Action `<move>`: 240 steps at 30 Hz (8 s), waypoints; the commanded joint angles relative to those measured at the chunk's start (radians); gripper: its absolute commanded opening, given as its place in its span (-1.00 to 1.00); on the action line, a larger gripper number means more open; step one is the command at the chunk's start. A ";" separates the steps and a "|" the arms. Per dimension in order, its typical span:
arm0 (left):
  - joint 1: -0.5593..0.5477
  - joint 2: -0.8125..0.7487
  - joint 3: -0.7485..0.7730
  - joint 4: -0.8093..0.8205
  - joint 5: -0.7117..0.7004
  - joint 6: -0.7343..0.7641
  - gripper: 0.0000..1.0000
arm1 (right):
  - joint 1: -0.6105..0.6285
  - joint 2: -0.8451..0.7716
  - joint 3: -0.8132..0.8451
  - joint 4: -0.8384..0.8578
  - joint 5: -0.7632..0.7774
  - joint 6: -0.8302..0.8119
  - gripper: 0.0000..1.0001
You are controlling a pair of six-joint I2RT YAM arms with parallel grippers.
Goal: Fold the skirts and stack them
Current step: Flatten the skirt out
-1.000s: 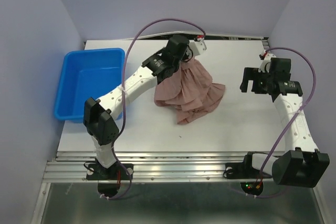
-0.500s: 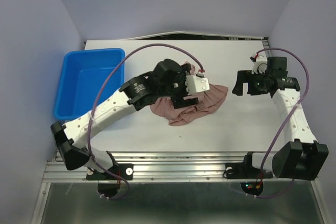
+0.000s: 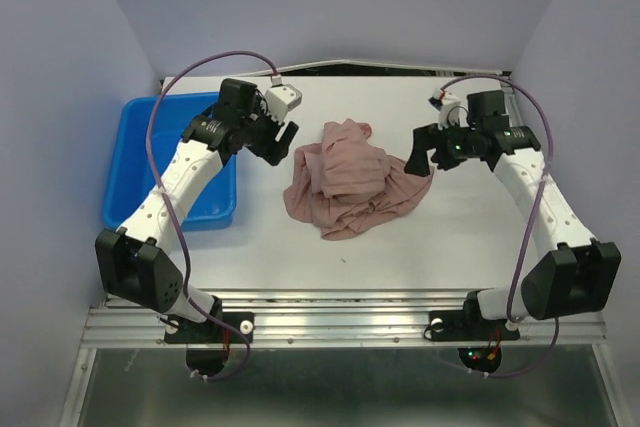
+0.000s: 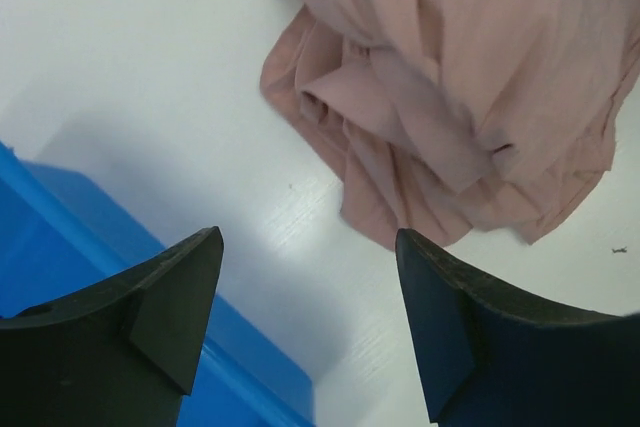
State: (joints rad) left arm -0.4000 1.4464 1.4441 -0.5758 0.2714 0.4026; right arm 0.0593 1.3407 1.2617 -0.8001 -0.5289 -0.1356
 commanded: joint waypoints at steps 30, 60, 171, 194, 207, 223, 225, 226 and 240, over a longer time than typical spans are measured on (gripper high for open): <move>0.363 0.057 0.013 -0.133 0.324 -0.093 0.67 | 0.876 0.468 0.177 0.545 0.966 -0.549 -0.79; -0.086 0.123 -0.111 0.152 0.173 0.130 0.20 | 0.617 -0.221 -0.654 0.483 0.515 -0.349 -0.99; 0.049 0.358 -0.005 0.017 0.384 -0.171 -1.00 | 0.430 -0.249 -0.492 0.367 0.075 -0.380 0.40; 0.053 0.405 -0.007 0.030 0.408 -0.177 -1.00 | 0.740 -0.006 -0.452 0.541 0.494 -0.211 0.35; 0.101 0.381 0.013 0.011 0.417 -0.137 -1.00 | 0.751 -0.043 -0.518 0.567 0.645 -0.246 -0.57; 0.086 0.109 0.006 -0.214 0.319 0.586 0.43 | 0.751 -0.115 -0.550 0.573 0.687 -0.252 -0.99; 0.058 0.080 -0.040 -0.204 0.307 0.692 0.45 | 0.751 -0.107 -0.544 0.573 0.687 -0.252 -0.99; 0.044 0.072 -0.060 -0.193 0.296 0.720 0.45 | 0.751 -0.107 -0.544 0.573 0.690 -0.252 -0.99; -0.100 0.075 -0.283 0.028 0.190 0.987 0.49 | 0.751 -0.121 -0.568 0.569 0.705 -0.240 -0.99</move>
State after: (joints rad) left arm -0.5018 1.5120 1.1698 -0.6350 0.4614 1.2953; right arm 0.8001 1.2369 0.7181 -0.2752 0.1581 -0.3882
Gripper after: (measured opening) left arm 0.740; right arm 0.018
